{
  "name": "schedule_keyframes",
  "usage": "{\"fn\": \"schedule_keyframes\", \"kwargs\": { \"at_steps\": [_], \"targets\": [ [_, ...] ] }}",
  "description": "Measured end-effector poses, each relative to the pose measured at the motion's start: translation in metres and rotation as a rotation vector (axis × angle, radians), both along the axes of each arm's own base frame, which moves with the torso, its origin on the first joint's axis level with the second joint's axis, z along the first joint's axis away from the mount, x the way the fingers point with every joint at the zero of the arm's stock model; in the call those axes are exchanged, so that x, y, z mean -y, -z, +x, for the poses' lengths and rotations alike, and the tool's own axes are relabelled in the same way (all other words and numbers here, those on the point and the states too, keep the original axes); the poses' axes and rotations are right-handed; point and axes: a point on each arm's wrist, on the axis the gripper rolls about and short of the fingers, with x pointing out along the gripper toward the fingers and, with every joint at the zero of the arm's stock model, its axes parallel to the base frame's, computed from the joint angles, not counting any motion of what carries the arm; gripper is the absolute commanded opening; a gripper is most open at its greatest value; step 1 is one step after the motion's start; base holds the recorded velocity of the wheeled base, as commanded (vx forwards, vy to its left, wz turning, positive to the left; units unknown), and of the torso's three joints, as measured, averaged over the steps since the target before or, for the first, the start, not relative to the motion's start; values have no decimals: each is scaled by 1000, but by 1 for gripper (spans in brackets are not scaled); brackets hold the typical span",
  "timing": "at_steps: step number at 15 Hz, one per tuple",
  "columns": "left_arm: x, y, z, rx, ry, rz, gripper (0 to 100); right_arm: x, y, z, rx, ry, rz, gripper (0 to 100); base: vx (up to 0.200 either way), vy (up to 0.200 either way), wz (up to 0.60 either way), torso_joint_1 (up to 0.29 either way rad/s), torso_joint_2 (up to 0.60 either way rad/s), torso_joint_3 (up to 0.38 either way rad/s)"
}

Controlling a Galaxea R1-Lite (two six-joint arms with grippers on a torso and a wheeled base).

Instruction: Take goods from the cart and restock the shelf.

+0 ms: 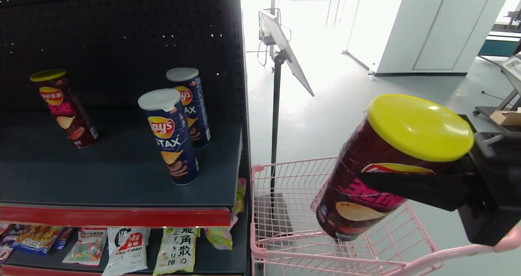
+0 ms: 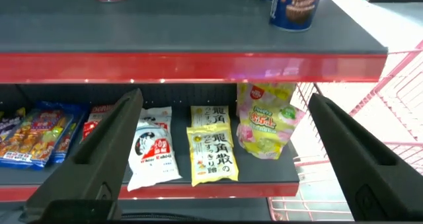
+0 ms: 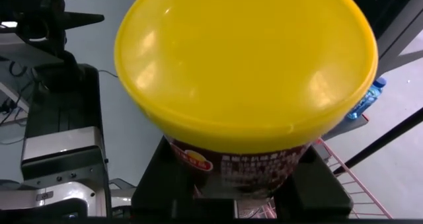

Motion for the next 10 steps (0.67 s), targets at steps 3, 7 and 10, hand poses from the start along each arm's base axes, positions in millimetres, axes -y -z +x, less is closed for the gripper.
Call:
{"fn": "schedule_keyframes", "kwargs": {
  "at_steps": [3,7,10],
  "targets": [
    [0,0,0,0,-1,0,100,3,1,-4,1,-8,1,0,0,0,0,45,-106,-55],
    [0,0,0,0,-1,0,100,10,-4,-16,28,-39,26,0,0,0,0,0,0,0],
    [0,0,0,0,0,0,100,16,-1,-25,32,-43,27,0,0,0,0,0,0,0]
  ]
}}
